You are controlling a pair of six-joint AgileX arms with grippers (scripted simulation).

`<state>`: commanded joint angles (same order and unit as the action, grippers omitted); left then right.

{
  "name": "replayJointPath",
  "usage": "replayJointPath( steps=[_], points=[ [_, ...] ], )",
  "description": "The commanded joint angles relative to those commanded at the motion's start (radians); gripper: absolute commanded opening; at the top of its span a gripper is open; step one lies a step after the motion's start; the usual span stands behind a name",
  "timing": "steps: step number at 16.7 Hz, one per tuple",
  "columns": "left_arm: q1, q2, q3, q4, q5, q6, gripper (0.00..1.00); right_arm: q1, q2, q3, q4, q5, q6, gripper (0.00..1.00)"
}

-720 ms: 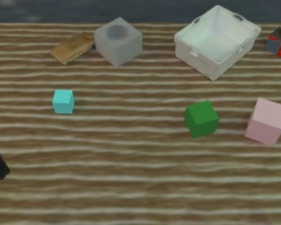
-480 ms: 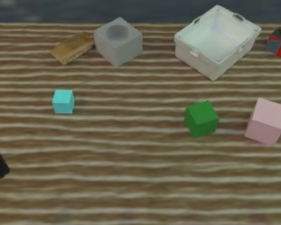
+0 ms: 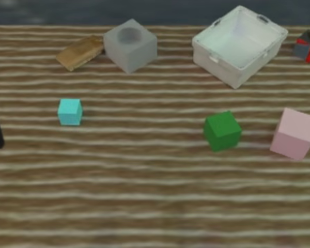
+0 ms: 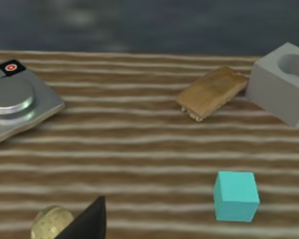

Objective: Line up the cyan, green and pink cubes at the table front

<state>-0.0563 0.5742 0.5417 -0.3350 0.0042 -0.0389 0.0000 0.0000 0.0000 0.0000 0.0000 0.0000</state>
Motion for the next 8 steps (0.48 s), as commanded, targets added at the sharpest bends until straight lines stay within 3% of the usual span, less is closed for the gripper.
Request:
replayJointPath(
  steps=[8],
  points=[
    [-0.072,0.962,0.761,-0.485,-0.002,-0.048,1.0,0.0,0.0,0.0,0.0,0.0,0.0,1.0]
  ],
)
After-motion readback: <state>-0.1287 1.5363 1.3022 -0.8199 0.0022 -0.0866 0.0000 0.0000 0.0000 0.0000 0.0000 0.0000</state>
